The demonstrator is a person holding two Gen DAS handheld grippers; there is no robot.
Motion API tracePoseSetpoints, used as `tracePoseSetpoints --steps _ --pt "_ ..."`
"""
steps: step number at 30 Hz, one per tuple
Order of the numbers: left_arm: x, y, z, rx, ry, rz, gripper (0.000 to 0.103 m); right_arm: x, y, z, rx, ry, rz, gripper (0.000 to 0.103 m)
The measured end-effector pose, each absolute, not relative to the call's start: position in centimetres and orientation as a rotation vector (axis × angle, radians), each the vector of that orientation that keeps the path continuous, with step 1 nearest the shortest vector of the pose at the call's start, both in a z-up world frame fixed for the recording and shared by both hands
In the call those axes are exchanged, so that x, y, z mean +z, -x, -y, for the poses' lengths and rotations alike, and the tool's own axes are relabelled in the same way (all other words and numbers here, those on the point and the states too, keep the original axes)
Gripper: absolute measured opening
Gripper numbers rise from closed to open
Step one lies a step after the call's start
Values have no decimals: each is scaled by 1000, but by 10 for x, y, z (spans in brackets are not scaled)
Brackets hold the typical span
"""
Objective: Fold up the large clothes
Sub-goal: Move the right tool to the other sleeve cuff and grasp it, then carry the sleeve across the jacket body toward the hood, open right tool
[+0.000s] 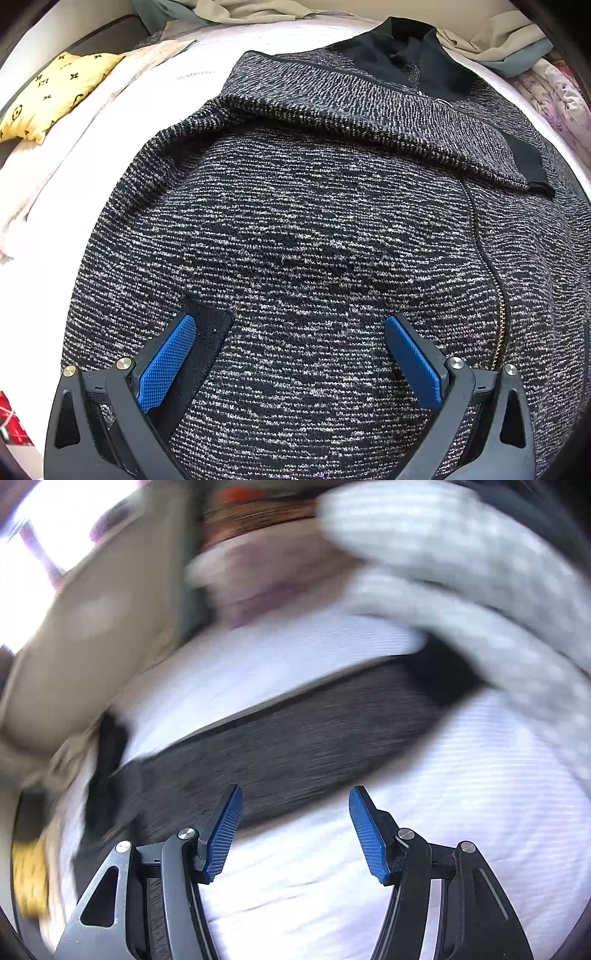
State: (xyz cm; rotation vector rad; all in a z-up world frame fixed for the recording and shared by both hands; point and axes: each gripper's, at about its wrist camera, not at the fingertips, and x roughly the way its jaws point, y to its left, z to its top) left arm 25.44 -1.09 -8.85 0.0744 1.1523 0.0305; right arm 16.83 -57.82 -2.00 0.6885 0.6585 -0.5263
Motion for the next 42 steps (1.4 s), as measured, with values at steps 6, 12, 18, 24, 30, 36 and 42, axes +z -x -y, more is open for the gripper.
tracePoseSetpoints --steps 6,12,18,24,30,36,42 --pt "-87 -255 13 41 -72 -1150 103 -53 -130 633 -590 -930 -609 59" --pt "-87 -254 15 36 -75 -1145 103 -59 -124 651 -620 -1001 -547 59" --pt "-88 -250 15 35 -78 -1133 103 -69 -148 670 -680 -980 -538 58" --pt "-89 -243 18 42 -89 -1117 103 -73 -177 679 -694 -889 -527 58" --pt "-89 -244 21 41 -90 -1115 103 -69 -213 669 -745 -654 -601 41" --pt "-90 -248 20 40 -89 -1123 103 -60 -217 673 -695 -680 -590 8" --pt "-90 -251 19 39 -87 -1126 103 -48 -216 663 -734 -608 -605 5"
